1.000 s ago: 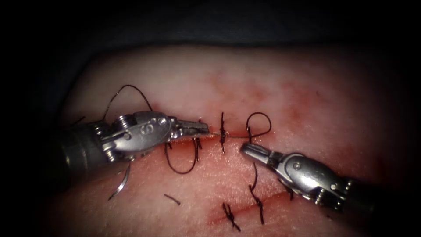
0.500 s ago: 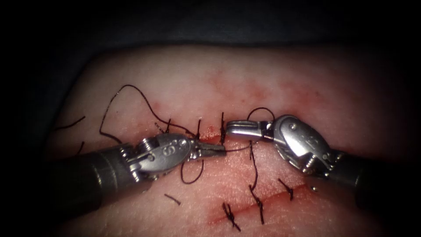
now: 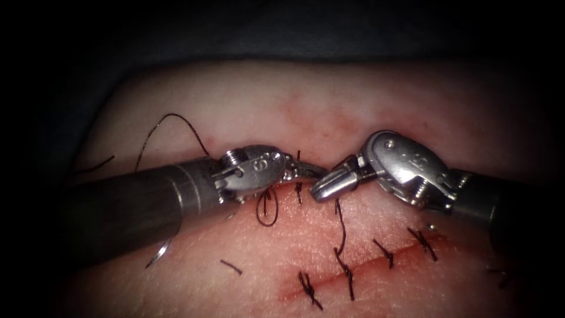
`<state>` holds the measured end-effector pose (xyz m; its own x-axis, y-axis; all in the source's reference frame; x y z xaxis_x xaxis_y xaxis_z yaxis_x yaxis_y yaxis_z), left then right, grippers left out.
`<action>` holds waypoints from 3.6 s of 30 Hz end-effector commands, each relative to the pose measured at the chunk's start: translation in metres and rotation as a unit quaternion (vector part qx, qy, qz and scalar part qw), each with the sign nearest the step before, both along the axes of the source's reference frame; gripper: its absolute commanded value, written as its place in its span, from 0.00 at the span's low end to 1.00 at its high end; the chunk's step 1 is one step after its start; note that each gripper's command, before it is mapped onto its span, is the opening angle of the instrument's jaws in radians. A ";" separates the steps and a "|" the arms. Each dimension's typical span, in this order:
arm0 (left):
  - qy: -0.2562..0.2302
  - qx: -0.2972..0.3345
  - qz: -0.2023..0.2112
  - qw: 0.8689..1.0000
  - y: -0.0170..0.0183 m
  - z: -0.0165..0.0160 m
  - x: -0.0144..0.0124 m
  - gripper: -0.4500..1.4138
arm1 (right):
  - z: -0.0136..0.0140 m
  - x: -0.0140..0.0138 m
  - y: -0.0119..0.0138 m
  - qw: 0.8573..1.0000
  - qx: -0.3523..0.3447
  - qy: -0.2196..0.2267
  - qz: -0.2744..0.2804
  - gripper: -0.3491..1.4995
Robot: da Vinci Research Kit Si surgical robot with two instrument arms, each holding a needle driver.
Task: Wound Closure
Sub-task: Wrap one time around right grasper clockwise, then grab tail and pull up with right holder and pull down with left gripper
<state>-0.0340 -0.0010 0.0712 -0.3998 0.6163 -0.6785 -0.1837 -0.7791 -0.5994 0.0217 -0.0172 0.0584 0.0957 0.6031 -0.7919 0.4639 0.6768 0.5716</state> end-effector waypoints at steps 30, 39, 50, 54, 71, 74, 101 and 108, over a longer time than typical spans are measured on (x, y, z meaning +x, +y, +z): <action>0.009 -0.007 0.004 1.000 0.0000 0.0005 0.0001 0.00 | 0.0003 0.0022 -0.0045 0.910 -0.296 -0.119 -0.264 0.55; 0.009 -0.009 0.007 1.000 -0.0006 0.0004 0.0004 0.00 | 0.0020 0.0027 -0.0058 0.890 -0.334 -0.122 -0.284 0.00; 0.011 -0.020 0.012 1.000 -0.0034 -0.0009 0.0008 0.00 | 0.0012 0.0021 -0.0019 0.875 -0.378 -0.146 -0.265 0.00; 0.012 -0.026 0.014 0.999 -0.0047 -0.0012 0.0006 0.00 | 0.0009 0.0018 -0.0005 0.886 -0.365 -0.141 -0.248 0.00; 0.032 -0.049 0.058 0.997 -0.0151 -0.0053 -0.0007 0.00 | 0.0024 0.0006 0.0066 0.963 -0.226 -0.105 -0.104 0.00; 0.032 -0.050 0.075 0.995 -0.0168 -0.0067 -0.0008 0.00 | 0.0032 0.0005 0.0069 0.965 -0.219 -0.107 -0.094 0.00; -0.161 0.058 0.318 0.932 -0.0215 -0.0112 -0.0004 0.00 | 0.0068 0.0006 0.0090 0.956 -0.225 -0.186 -0.020 0.00; -0.226 0.089 0.408 0.880 -0.0229 -0.0102 0.0013 0.00 | 0.0064 0.0009 0.0099 0.952 -0.238 -0.190 -0.004 0.00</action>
